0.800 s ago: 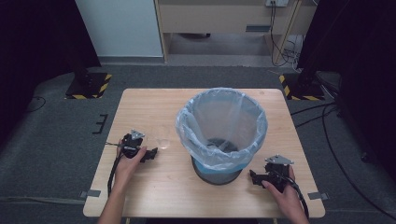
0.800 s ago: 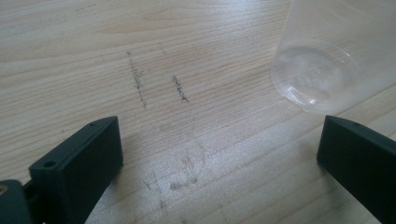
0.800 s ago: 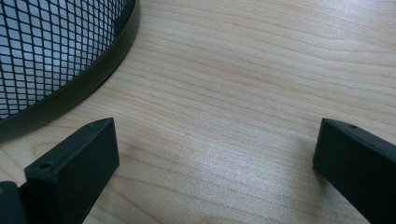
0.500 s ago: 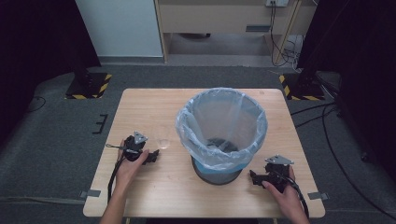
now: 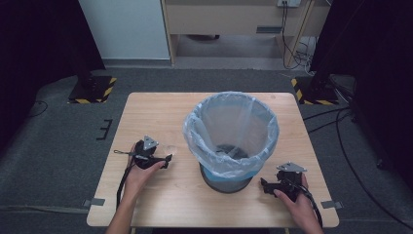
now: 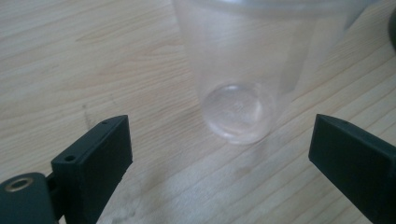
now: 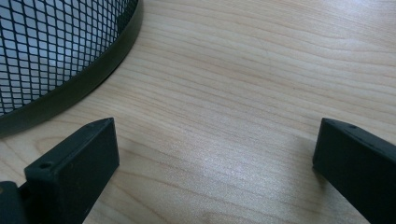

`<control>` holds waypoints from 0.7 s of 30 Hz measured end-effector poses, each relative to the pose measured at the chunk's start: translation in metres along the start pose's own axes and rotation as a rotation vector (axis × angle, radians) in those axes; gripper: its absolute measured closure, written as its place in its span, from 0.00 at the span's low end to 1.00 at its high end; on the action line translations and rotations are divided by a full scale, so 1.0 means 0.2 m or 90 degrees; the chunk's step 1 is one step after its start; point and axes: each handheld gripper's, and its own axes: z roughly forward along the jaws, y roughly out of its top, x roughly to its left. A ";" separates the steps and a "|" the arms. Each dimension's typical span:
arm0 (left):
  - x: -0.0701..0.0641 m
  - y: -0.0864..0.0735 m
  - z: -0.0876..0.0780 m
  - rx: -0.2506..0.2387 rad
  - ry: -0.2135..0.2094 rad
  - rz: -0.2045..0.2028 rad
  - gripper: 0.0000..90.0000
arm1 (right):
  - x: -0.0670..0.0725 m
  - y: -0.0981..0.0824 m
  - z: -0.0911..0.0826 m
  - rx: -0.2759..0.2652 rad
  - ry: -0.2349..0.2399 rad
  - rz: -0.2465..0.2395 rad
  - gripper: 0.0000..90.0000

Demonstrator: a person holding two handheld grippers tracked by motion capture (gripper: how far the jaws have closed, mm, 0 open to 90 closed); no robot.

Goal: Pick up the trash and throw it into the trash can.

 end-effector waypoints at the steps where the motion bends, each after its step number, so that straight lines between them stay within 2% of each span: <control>1: -0.01 0.01 0.02 -0.011 0.002 0.008 0.06 | 0.00 0.00 0.00 0.000 0.000 0.000 0.00; 5: -0.04 0.02 0.05 -0.043 -0.013 0.016 0.08 | 0.00 0.00 0.00 0.000 0.000 0.000 0.00; 8: -0.04 0.04 0.06 -0.061 -0.012 0.021 0.10 | 0.00 0.00 0.00 0.000 0.000 0.000 0.00; 9: -0.04 0.04 0.07 -0.077 -0.012 0.014 0.11 | 0.00 0.00 0.00 0.000 0.000 0.000 0.00; 12: -0.03 0.05 0.08 -0.098 -0.012 0.004 0.15 | 0.00 0.00 0.00 0.000 0.000 0.000 0.00; 17: -0.02 0.05 0.08 -0.120 -0.025 0.006 0.36 | 0.00 0.00 0.00 0.000 0.000 0.000 0.00; 21: -0.02 0.06 0.05 -0.133 -0.030 0.008 0.41 | 0.00 0.00 0.00 0.000 0.000 -0.001 0.00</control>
